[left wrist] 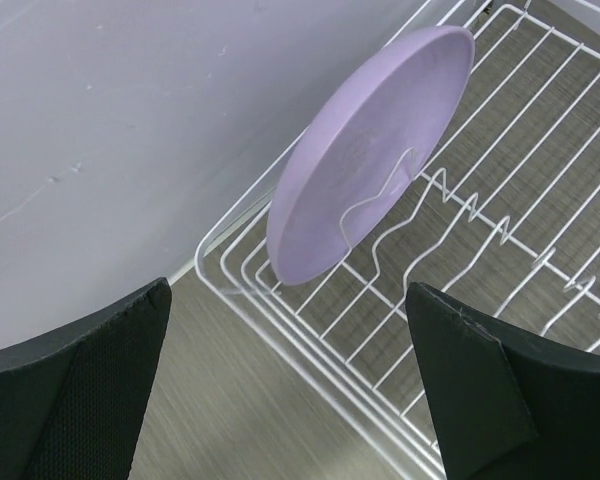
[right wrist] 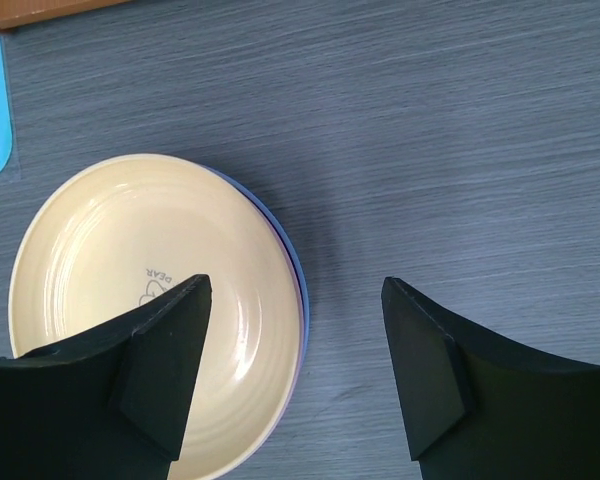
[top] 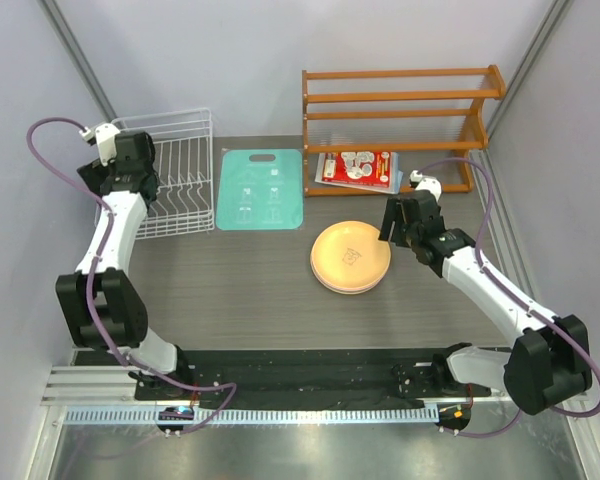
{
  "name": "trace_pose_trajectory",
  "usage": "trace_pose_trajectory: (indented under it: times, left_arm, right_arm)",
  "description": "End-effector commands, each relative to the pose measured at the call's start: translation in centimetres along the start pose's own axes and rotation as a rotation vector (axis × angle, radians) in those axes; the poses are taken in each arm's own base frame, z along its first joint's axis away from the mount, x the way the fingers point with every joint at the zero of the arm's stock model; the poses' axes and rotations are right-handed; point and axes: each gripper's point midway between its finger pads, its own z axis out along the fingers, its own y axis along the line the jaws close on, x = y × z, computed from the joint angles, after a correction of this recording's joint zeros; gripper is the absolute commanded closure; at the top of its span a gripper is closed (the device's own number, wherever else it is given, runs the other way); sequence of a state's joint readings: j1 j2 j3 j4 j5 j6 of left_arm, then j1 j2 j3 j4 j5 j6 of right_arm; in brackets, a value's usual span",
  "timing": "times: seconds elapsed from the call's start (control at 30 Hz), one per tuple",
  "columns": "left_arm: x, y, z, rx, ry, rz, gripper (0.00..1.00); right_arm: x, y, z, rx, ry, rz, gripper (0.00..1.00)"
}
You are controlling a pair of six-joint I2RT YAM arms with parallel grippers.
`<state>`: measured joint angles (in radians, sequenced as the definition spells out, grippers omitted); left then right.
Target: Unload the plates from the dish rack
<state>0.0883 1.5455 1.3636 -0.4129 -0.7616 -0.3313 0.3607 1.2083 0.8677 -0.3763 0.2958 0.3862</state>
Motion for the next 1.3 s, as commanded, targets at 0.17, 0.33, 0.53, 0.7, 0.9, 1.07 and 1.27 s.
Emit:
trace_pose_trajectory:
  times: [0.17, 0.33, 0.53, 0.7, 0.9, 1.07, 1.27]
  left_arm:
    - [-4.0, -1.5, 5.1, 0.016, -0.059, -0.058, 0.08]
    - [-3.2, -2.6, 7.5, 0.001, -0.054, -0.032, 0.10]
    - [-2.4, -2.5, 9.7, -0.032, -0.053, -0.017, 0.20]
    - [-1.6, -2.1, 10.7, -0.055, -0.047, -0.015, 0.29]
    - [-0.8, -2.0, 11.3, -0.064, -0.034, -0.012, 0.56]
    - [-0.3, -2.3, 11.7, -0.069, -0.013, 0.003, 0.77]
    - [-0.8, -2.0, 11.2, -0.070, -0.015, -0.001, 0.88]
  right_arm:
    - [-1.4, 0.4, 2.5, 0.004, -0.041, 0.014, 0.25]
    - [-0.8, 0.5, 4.3, 0.008, -0.013, 0.017, 0.26]
    - [-0.3, 1.2, 5.4, -0.022, 0.005, 0.025, 0.28]
    - [0.2, 1.3, 6.2, -0.032, 0.030, 0.028, 0.33]
    - [0.7, 1.3, 6.6, -0.036, 0.050, 0.043, 0.33]
    - [0.9, 1.1, 6.8, -0.036, 0.061, 0.044, 0.33]
    - [1.0, 1.0, 6.8, -0.036, 0.063, 0.044, 0.33]
